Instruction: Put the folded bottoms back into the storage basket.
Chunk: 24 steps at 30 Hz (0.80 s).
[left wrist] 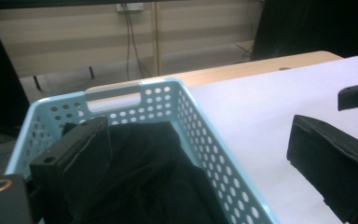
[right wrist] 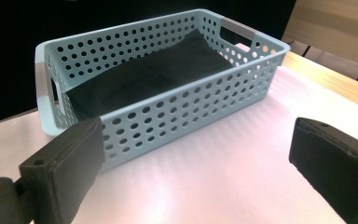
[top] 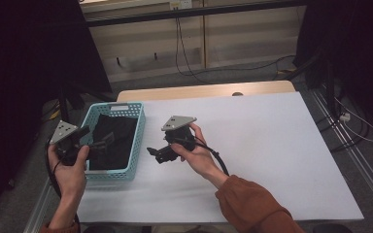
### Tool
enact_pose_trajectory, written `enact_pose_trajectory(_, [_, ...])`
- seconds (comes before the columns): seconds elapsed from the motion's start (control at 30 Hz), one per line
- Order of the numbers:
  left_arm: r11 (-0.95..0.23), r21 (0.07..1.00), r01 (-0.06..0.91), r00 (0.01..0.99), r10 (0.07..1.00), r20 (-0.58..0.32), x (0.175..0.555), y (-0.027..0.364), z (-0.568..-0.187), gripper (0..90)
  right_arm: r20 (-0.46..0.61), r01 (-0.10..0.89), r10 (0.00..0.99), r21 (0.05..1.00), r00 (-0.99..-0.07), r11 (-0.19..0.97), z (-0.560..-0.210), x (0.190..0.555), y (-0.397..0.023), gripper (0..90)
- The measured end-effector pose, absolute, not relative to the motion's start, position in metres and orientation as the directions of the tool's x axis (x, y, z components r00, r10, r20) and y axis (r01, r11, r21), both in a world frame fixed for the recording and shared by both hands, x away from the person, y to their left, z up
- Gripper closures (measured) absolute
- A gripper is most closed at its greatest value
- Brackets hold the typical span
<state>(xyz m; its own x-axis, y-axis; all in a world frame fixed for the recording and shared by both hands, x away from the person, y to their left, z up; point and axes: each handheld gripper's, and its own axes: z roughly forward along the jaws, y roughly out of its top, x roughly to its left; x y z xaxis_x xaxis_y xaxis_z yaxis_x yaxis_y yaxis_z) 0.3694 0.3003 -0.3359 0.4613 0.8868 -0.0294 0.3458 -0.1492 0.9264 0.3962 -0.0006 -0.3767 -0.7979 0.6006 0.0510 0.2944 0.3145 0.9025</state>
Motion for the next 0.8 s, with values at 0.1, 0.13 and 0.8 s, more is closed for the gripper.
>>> enact_pose_trajectory(0.1, [-0.166,0.927,0.335,0.485,0.874,-0.019,0.366,0.293,-0.338,6.5,0.043,0.287,0.609,0.906,-0.792,0.309,-0.377,0.393,-0.009,3.9])
enact_pose_trajectory(0.13, [-0.168,0.927,0.336,0.494,0.869,-0.022,0.365,0.290,-0.339,6.6,0.042,0.288,0.616,0.907,-0.787,0.307,-0.377,0.392,-0.012,4.1])
enact_pose_trajectory(0.8, [-0.215,0.934,0.286,0.596,0.803,0.003,0.355,0.234,-0.355,5.4,0.024,0.312,0.711,0.908,-0.703,0.278,-0.389,0.369,-0.072,5.0])
